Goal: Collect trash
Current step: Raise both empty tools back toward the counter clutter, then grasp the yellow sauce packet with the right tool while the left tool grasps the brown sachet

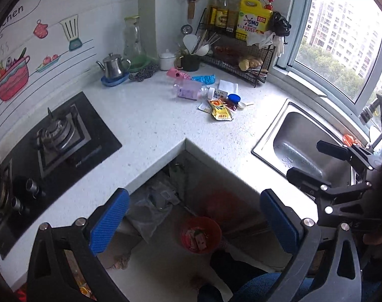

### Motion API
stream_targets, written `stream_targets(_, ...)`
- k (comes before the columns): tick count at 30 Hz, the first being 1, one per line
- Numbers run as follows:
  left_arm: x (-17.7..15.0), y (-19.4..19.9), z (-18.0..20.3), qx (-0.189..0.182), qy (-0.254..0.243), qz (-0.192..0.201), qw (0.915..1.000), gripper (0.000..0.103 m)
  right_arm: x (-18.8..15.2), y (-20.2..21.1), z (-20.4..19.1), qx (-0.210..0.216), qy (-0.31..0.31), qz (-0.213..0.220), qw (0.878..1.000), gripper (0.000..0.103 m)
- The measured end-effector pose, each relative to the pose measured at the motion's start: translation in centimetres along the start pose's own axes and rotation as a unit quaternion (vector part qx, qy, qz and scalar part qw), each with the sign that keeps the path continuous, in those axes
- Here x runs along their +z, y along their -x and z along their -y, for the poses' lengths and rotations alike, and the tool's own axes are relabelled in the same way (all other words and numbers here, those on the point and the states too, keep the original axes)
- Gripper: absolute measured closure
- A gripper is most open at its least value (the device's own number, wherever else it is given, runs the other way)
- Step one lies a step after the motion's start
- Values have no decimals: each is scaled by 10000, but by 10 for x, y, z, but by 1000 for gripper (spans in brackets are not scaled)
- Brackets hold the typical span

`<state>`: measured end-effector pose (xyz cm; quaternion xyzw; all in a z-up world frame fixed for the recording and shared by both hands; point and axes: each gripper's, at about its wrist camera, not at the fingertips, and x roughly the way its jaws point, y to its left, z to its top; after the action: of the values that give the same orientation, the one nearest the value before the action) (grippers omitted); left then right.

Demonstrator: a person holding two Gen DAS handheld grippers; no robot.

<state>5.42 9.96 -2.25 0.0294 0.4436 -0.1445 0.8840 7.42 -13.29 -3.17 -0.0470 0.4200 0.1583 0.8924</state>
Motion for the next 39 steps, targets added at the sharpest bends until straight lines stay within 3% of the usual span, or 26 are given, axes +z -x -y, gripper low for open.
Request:
stream_targets(5, 37, -28, 8, -51, 11, -113, 9999, 0, 34, -15, 21, 95, -174, -11, 9998, 11)
stream_targets(10, 73, -59, 7, 139, -50, -218, 9997, 0, 67, -44, 39, 251, -127, -18, 9996, 11)
stream_targets(21, 127, -128, -11, 266, 57, -616, 9977, 0, 105, -110, 62, 529, -179, -415, 9976, 14)
stream_targets(27, 155, -179, -30, 128, -173, -922, 9955, 0, 117, -156, 77, 332, -541, -813, 9947, 16)
stream_targets(39, 183, -291, -53, -465, -778, -1660, 9819, 0, 125, -259, 85, -205, -1284, -1667, 9774, 40)
